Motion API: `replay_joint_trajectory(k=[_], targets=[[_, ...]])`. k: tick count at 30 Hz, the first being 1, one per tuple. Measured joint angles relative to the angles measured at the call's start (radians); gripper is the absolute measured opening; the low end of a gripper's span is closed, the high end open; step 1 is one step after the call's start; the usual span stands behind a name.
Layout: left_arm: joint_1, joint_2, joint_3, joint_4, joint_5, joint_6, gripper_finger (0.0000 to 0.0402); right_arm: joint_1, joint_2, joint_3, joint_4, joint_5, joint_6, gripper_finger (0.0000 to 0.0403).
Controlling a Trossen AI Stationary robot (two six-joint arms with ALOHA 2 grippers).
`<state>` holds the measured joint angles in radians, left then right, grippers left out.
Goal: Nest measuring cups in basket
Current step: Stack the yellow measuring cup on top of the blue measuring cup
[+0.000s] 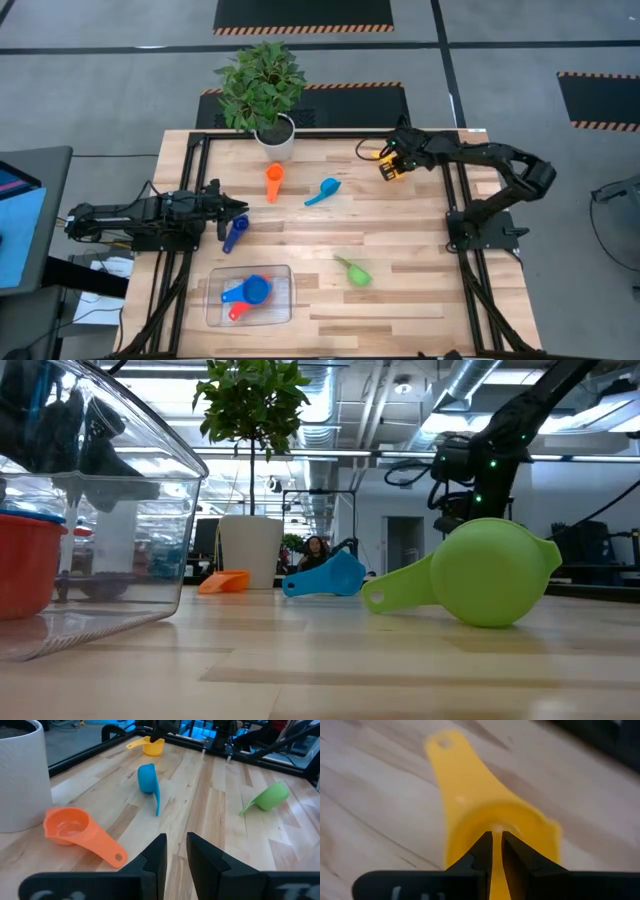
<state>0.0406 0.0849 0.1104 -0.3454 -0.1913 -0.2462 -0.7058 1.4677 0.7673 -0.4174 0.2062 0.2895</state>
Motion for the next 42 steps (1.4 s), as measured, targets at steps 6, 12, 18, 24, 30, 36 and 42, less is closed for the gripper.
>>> replay_joint_trajectory(k=[6,12,18,24,30,36,42], targets=[[0.0,0.0,0.0,0.0,0.0,0.002,0.0062,0.043,-0.036,0.011,0.06,0.0,-0.126,0.0062],[0.0,0.0,0.0,-0.002,0.0,0.002,0.0062,0.115,-0.095,0.025,-0.009,-0.013,-0.151,0.0063],[0.0,0.0,0.0,-0.005,-0.001,0.002,0.0062,0.188,-0.107,0.025,-0.038,-0.14,-0.178,0.0063],[0.0,0.0,0.0,-0.006,-0.001,0.002,0.0062,0.256,-0.107,0.025,-0.025,-0.169,-0.262,0.0063],[0.0,0.0,0.0,-0.008,-0.001,0.001,0.0062,0.29,-0.107,0.025,0.012,-0.155,-0.321,0.0063],[0.0,0.0,0.0,-0.008,0.0,0.001,0.0062,0.296,-0.107,0.025,-0.001,-0.059,-0.267,0.0074],[0.0,0.0,0.0,-0.008,0.0,0.0,0.0062,0.23,-0.107,0.025,-0.001,0.073,-0.217,0.0148]])
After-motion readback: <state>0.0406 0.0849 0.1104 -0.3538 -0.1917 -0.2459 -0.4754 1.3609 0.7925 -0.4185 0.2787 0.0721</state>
